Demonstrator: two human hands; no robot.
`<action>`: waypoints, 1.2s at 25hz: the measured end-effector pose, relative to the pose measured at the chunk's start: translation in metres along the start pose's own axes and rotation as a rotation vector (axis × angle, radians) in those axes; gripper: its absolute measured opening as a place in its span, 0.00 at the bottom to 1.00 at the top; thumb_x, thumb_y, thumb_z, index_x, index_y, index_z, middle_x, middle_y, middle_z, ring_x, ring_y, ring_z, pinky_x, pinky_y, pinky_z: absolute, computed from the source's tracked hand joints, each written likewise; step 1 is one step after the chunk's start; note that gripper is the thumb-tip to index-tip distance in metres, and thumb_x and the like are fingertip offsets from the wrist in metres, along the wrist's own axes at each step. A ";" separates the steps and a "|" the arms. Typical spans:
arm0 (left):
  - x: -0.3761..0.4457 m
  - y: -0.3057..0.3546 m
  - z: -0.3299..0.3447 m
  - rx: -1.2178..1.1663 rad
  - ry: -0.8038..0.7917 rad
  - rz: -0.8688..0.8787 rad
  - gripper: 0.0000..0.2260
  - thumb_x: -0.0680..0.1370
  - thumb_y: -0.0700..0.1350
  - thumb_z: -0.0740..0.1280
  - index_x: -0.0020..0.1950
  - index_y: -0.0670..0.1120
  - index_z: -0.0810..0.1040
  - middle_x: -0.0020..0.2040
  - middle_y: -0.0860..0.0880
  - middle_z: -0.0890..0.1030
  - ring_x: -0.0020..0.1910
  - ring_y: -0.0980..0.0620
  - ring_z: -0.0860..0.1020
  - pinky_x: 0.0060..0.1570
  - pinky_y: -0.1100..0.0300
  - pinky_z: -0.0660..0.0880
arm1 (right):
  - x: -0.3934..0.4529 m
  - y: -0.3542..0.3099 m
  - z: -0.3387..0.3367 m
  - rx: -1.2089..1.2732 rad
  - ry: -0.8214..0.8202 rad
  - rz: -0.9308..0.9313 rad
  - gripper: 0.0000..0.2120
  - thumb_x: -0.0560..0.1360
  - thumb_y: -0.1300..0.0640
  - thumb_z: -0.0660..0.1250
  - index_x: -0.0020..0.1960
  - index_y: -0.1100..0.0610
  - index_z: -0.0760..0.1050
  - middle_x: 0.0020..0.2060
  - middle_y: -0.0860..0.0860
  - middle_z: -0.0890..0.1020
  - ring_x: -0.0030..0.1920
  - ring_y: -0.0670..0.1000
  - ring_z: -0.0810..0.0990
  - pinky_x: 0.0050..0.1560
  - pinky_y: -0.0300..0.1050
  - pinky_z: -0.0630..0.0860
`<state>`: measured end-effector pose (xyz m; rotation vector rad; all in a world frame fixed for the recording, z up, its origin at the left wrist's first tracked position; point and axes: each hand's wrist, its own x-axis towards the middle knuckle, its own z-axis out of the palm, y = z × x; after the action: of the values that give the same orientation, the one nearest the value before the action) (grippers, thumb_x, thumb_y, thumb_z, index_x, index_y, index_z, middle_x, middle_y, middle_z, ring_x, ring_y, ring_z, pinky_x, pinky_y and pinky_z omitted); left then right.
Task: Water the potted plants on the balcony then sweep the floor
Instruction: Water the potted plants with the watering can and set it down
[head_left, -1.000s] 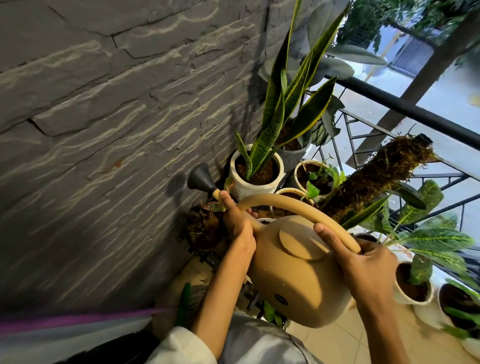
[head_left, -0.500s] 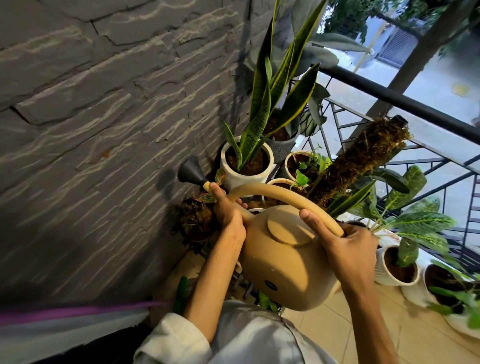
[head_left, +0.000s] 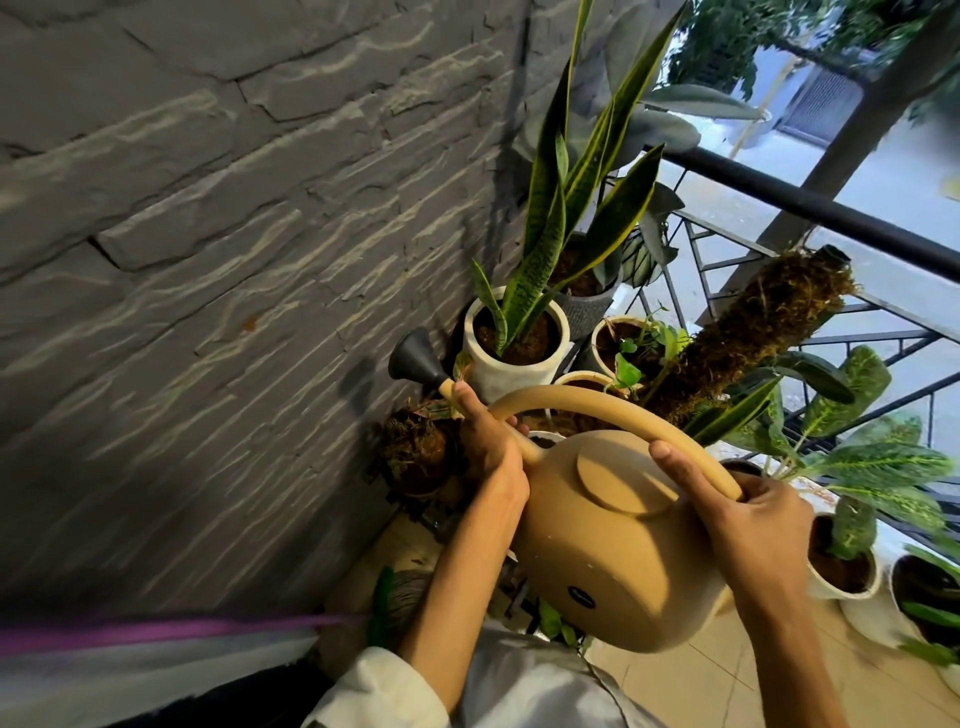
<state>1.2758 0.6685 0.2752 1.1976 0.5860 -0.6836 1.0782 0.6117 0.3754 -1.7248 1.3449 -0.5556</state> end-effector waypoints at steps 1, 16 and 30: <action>-0.001 -0.001 0.001 -0.005 -0.002 -0.004 0.27 0.80 0.71 0.55 0.45 0.48 0.77 0.33 0.49 0.75 0.32 0.51 0.76 0.40 0.56 0.76 | 0.000 0.000 -0.001 0.010 -0.004 -0.001 0.29 0.62 0.28 0.77 0.38 0.55 0.86 0.28 0.47 0.85 0.36 0.56 0.86 0.35 0.51 0.80; -0.003 0.010 -0.006 -0.064 0.036 0.025 0.31 0.80 0.72 0.57 0.51 0.43 0.78 0.36 0.47 0.78 0.33 0.51 0.79 0.39 0.57 0.77 | 0.006 -0.012 0.002 0.024 -0.074 0.031 0.35 0.59 0.27 0.78 0.33 0.62 0.83 0.27 0.60 0.81 0.32 0.60 0.79 0.38 0.49 0.71; -0.010 0.040 0.054 0.106 -0.094 0.039 0.27 0.80 0.72 0.53 0.46 0.50 0.75 0.40 0.46 0.81 0.37 0.49 0.80 0.46 0.53 0.80 | 0.012 -0.043 -0.008 0.083 0.085 0.097 0.37 0.58 0.27 0.78 0.31 0.64 0.79 0.19 0.51 0.72 0.32 0.56 0.69 0.35 0.48 0.62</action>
<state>1.3014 0.6262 0.3220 1.2645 0.4512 -0.7410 1.0998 0.5997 0.4137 -1.5759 1.4375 -0.6270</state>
